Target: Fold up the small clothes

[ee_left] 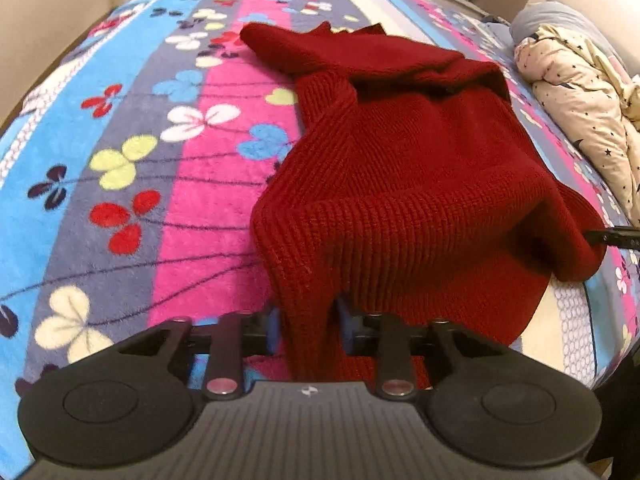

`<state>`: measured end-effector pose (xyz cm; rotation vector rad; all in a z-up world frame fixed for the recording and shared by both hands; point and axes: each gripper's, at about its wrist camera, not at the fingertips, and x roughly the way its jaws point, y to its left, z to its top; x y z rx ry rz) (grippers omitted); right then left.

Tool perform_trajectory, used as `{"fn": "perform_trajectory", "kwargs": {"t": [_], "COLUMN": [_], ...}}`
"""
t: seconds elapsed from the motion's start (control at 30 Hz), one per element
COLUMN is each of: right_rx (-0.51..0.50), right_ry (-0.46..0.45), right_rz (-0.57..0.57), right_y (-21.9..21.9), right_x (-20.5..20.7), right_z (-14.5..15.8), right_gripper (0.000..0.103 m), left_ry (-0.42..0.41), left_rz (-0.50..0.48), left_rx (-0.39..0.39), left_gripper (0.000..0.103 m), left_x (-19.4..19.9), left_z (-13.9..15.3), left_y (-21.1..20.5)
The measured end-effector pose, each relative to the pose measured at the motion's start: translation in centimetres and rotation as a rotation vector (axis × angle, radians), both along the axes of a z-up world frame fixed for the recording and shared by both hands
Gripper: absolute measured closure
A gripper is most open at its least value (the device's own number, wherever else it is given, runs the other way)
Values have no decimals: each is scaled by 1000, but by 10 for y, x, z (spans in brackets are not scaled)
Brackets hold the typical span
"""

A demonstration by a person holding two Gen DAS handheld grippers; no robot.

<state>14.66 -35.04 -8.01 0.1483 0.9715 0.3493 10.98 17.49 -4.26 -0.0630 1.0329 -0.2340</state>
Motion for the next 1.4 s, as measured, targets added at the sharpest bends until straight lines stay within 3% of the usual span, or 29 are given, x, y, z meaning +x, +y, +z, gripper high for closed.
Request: {"fn": "perform_trajectory", "kwargs": {"t": [0.03, 0.1, 0.2, 0.4, 0.47, 0.53, 0.6, 0.63, 0.67, 0.73, 0.8, 0.9, 1.1, 1.2, 1.3, 1.4], "right_rx": [-1, 47, 154, 526, 588, 603, 523, 436, 345, 164, 63, 17, -123, -247, -311, -327], "right_ry": [-7, -28, -147, -345, -374, -368, -287, -199, -118, 26, 23, 23, 106, 143, 106, 85], "right_rz": [-11, -44, -63, -129, -111, -94, -59, -39, -35, -63, -72, -100, -72, -47, -10, -13], "right_y": [0, -4, -15, -67, -76, -80, -75, -66, -59, -42, -31, -23, 0, 16, 28, 30], "right_x": [0, -3, -20, -76, -98, -112, -113, -110, -106, -89, -81, -68, -46, -46, -50, -54], "right_z": [3, 9, 37, 85, 91, 90, 81, 70, 58, 33, 26, 21, -8, -25, -23, -18], "right_gripper": [78, 82, 85, 93, 93, 93, 93, 92, 92, 87, 83, 47, 45, 46, 46, 47], "left_ry": [-12, -53, -118, -319, -332, -290, -155, -91, -59, -56, -40, 3, 40, 57, 81, 39], "left_rz": [-6, -15, -37, -74, -61, -65, -88, -93, -86, -24, 45, 90, 54, 43, 38, 32], "left_rx": [-11, -33, -93, -132, -166, -160, -114, -77, -31, 38, -21, -13, 58, 129, 252, 279], "left_gripper": [88, 90, 91, 92, 92, 92, 89, 84, 82, 64, 60, 60, 60, 60, 60, 60], "left_x": [-2, -8, -22, -70, -79, -80, -71, -66, -60, -49, -36, -20, -11, -6, -4, -9], "left_z": [2, 10, 25, 66, 71, 66, 48, 38, 31, 28, 27, 18, 4, -5, -15, -11], "left_y": [1, 6, 17, 44, 58, 64, 60, 56, 52, 49, 56, 55, 34, 22, 11, 7]}}
